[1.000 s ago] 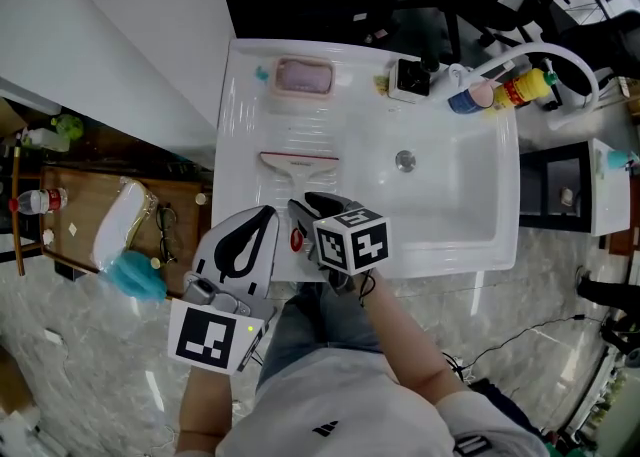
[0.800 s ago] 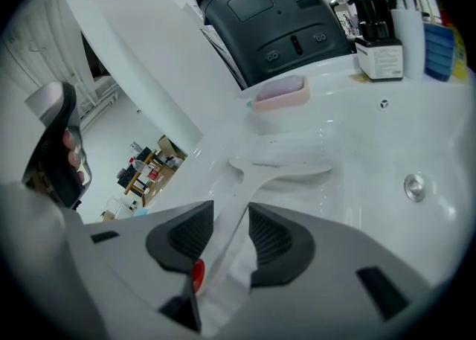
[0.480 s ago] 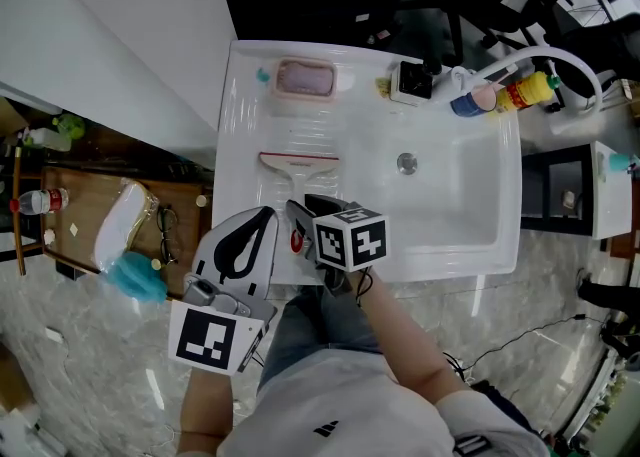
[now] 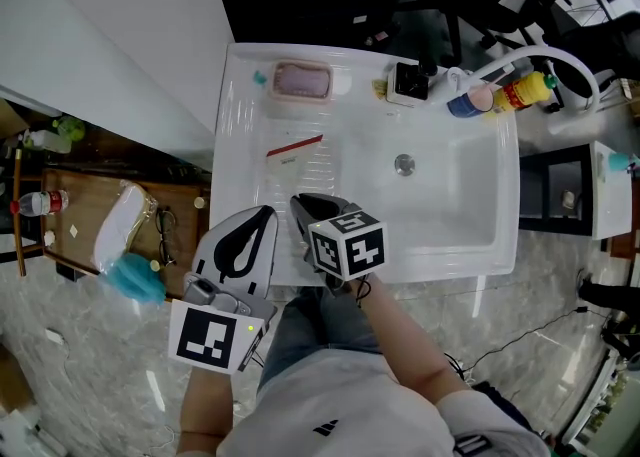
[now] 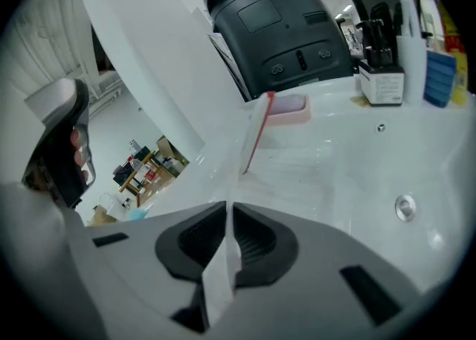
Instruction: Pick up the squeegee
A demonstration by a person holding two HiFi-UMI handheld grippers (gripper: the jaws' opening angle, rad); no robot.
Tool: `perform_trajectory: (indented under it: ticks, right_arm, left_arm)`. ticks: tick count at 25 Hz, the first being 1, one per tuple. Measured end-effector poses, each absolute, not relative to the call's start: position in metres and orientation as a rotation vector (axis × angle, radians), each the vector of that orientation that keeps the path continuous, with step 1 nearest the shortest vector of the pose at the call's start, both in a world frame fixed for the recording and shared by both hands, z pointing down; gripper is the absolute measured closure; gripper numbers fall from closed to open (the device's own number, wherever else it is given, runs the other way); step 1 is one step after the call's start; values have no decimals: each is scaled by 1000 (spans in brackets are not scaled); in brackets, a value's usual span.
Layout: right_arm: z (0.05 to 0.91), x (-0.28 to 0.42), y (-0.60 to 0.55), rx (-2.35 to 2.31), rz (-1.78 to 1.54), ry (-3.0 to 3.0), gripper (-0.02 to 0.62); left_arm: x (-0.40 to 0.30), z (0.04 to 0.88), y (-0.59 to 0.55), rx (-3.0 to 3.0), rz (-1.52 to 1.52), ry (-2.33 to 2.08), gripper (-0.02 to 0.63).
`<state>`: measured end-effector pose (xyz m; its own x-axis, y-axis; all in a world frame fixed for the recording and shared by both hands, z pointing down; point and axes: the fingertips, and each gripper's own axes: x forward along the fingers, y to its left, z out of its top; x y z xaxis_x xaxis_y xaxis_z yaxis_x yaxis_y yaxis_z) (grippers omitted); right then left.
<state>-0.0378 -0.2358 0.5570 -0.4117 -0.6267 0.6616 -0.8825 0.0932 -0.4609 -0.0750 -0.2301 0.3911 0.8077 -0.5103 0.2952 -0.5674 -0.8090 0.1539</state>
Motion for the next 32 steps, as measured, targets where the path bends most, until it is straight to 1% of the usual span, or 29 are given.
perform_trajectory:
  ticks: [10, 32]
  right_arm:
    - [538, -28, -235, 1521, 1186, -2126, 558]
    - [443, 23, -206, 1699, 942, -2257, 558]
  left_arm:
    - [-70, 384, -229, 2779, 342, -842, 592]
    - [-23, 346, -203, 2895, 243, -721, 592]
